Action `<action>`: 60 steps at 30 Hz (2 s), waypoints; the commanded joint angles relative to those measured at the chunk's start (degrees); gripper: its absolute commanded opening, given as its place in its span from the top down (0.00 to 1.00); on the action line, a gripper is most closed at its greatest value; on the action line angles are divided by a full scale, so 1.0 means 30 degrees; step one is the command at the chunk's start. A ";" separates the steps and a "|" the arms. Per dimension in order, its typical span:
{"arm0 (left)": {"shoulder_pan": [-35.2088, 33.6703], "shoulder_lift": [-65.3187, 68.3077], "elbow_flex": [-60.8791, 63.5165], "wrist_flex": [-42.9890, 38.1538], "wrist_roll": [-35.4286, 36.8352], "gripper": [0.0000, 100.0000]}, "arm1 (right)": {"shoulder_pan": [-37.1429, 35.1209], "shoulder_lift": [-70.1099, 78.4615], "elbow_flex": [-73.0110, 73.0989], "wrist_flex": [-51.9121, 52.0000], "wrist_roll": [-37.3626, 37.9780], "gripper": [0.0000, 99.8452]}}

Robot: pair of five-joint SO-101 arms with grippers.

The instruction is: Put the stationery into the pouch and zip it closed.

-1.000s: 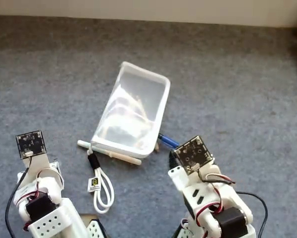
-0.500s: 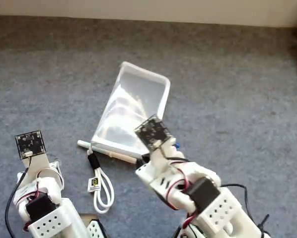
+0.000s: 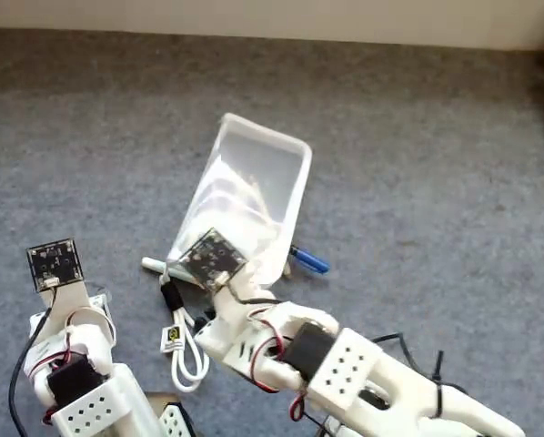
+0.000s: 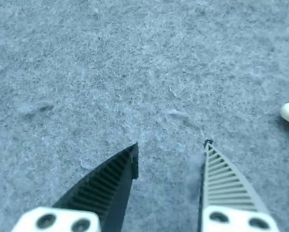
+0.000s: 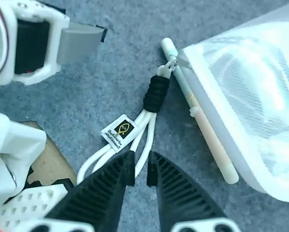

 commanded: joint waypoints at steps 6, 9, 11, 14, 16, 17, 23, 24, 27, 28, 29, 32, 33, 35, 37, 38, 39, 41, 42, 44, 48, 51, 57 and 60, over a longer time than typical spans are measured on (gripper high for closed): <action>0.0132 -0.0190 0.0249 -0.0381 0.0147 0.79 | -0.1040 0.6549 -0.2828 -0.1978 -0.0205 0.94; 0.0249 -0.0161 0.0249 -0.0352 0.0147 0.79 | -0.1099 0.8220 -0.3619 -0.1978 -0.0205 0.94; 0.0249 -0.0161 0.0249 -0.0352 0.0147 0.79 | -0.1099 0.9070 -0.4059 -0.1978 -0.0205 0.94; 0.0249 -0.0161 0.0249 -0.0352 0.0147 0.79 | -0.1099 1.0007 -0.4674 -0.1978 -0.0205 0.94; 0.0249 -0.0161 0.0278 -0.0352 0.0147 0.79 | -0.1128 1.0535 -0.4938 -0.1978 -0.0205 0.94; 0.0249 -0.0161 0.0278 -0.0352 0.0147 0.79 | -0.1158 1.0769 -0.5055 -0.2007 -0.0205 0.94; 0.0249 -0.0161 0.0278 -0.0352 0.0147 0.79 | -0.1451 1.2381 -0.5993 -0.2007 -0.0205 0.94; 0.0249 -0.0161 0.0278 -0.0352 0.0147 0.79 | -0.1421 1.2733 -0.6110 -0.2007 -0.0205 0.94; 0.0249 -0.0161 0.0278 -0.0352 0.0147 0.79 | -0.1363 1.3700 -0.6549 -0.1978 -0.0117 0.94; 0.0249 -0.0161 0.0278 -0.0352 0.0147 0.79 | -0.1333 1.3963 -0.6667 -0.1978 -0.0117 0.94; 0.0249 -0.0161 0.0278 -0.0352 0.0147 0.79 | -0.1333 1.4168 -0.6755 -0.1978 -0.0117 0.94; 0.0249 -0.0161 0.0278 -0.0352 0.0147 0.79 | -0.1304 1.4491 -0.6784 -0.1978 -0.0088 0.94; 0.0249 -0.0161 0.0278 -0.0352 0.0147 0.79 | -0.1304 1.4491 -0.6784 -0.1949 -0.0088 0.94; 0.0249 -0.0161 0.0278 -0.0352 0.0147 0.79 | -0.1275 1.4462 -0.6784 -0.1890 -0.0088 0.94; 0.0249 -0.0161 0.0278 -0.0352 0.0147 0.79 | -0.1070 1.4403 -0.6784 -0.1890 -0.0088 0.94; 0.0249 -0.0161 0.0278 -0.0352 0.0147 0.79 | -0.0894 1.4403 -0.6784 -0.1890 -0.0088 0.94; 0.0249 -0.0161 0.0278 -0.0352 0.0147 0.79 | -0.0689 1.4403 -0.6784 -0.1861 -0.0088 0.94; 0.0249 -0.0161 0.0278 -0.0352 0.0147 0.79 | -0.0249 1.4403 -0.6784 -0.1773 -0.0088 0.93; 0.0249 -0.0161 0.0278 -0.0352 0.0147 0.79 | -0.0073 1.4403 -0.6784 -0.1421 -0.0088 0.91; 0.0249 -0.0161 0.0278 -0.0352 0.0147 0.79 | 0.0015 1.4374 -0.6813 -0.0923 -0.0088 0.88; 0.0249 -0.0161 0.0278 -0.0352 0.0147 0.79 | -0.0103 1.4520 -0.6813 -0.0806 -0.0088 0.86; 0.0249 -0.0161 0.0278 -0.0352 0.0147 0.79 | -0.0103 1.4520 -0.6813 -0.0806 -0.0088 0.86; 0.0249 -0.0161 0.0396 -0.0381 0.0147 0.79 | -0.0103 1.4549 -0.6667 -0.0835 -0.0088 0.86; 0.0249 -0.0161 0.0396 -0.0381 0.0147 0.79 | -0.0103 1.4549 -0.6667 -0.0835 -0.0088 0.86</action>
